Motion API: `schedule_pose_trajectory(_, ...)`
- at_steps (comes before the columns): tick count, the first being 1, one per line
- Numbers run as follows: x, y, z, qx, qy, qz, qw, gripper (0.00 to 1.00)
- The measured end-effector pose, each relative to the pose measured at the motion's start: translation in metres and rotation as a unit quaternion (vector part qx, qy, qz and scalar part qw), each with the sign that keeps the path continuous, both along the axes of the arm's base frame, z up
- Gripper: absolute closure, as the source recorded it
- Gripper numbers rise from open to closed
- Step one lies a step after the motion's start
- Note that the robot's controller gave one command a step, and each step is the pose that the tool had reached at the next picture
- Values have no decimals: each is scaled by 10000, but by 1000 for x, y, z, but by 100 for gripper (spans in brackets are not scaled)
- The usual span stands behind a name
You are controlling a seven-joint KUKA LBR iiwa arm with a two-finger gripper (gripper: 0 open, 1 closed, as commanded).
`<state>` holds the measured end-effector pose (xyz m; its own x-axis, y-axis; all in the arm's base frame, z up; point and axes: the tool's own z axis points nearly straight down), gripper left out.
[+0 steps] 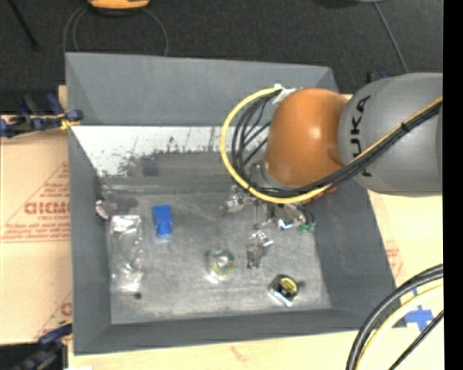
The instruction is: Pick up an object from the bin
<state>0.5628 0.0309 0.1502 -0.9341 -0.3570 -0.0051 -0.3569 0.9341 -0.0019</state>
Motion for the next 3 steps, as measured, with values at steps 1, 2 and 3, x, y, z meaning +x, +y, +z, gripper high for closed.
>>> schedule_pose_trajectory(1,-14,9,-77,-8,-26,1676,9859,0)
schedule_pose_trajectory(2,-13,9,-76,-11,-44,1677,9858,100)
schedule_pose_trajectory(3,-77,-29,71,-21,-9,2183,9759,100)
